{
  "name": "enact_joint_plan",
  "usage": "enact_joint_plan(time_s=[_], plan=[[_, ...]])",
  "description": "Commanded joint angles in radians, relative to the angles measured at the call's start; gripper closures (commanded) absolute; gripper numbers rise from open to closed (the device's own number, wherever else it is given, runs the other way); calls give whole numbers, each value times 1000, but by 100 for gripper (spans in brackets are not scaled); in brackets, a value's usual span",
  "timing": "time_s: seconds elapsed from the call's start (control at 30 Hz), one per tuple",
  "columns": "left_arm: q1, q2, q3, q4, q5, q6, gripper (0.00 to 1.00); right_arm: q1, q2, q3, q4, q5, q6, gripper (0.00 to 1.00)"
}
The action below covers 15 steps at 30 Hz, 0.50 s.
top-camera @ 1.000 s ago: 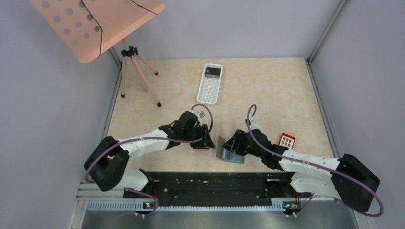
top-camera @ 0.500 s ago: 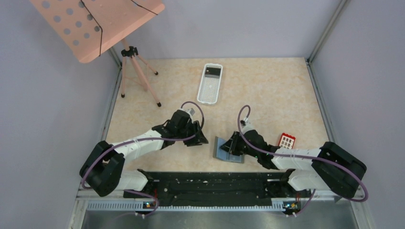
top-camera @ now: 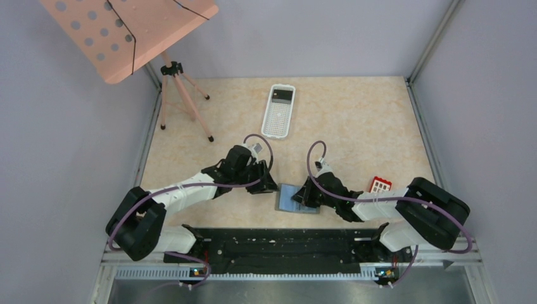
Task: Take the credit cards out of the card holder
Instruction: Open the card holder at the center of the board.
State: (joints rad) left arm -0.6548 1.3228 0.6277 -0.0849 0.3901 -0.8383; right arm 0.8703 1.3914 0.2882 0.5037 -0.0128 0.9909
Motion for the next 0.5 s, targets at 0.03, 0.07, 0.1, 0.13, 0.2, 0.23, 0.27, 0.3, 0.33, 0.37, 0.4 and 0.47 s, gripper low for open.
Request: enact_joint_plan(time_s=[0.03, 0.07, 0.1, 0.13, 0.2, 0.23, 0.27, 0.3, 0.33, 0.37, 0.4, 0.47], plan=[[-19, 16, -12, 125, 73, -4, 62, 22, 26, 34, -64, 18, -28, 89], [-25, 26, -17, 141, 78, -7, 64, 22, 25, 33, -60, 20, -28, 89], [-29, 37, -24, 157, 83, -14, 66, 22, 24, 35, -57, 21, -31, 89], [-33, 46, -30, 176, 91, -20, 68, 22, 25, 39, -61, 19, -37, 89], [-39, 63, -44, 218, 108, -29, 72, 22, 24, 50, -86, 18, -51, 89], [-42, 72, -50, 238, 113, -30, 75, 22, 21, 52, -97, 20, -55, 89], [-45, 84, -53, 252, 120, -29, 77, 20, 17, 51, -102, 24, -55, 89], [-46, 98, -54, 268, 131, -28, 79, 21, 10, 49, -106, 25, -55, 89], [-50, 112, -57, 283, 142, -26, 80, 22, 3, 46, -110, 27, -56, 89], [-53, 128, -57, 295, 152, -25, 81, 22, -9, 43, -117, 30, -55, 89], [-56, 143, -58, 305, 157, -26, 82, 22, -24, 42, -127, 34, -54, 89], [-61, 171, -64, 320, 154, -26, 83, 20, -55, 43, -160, 48, -57, 88]])
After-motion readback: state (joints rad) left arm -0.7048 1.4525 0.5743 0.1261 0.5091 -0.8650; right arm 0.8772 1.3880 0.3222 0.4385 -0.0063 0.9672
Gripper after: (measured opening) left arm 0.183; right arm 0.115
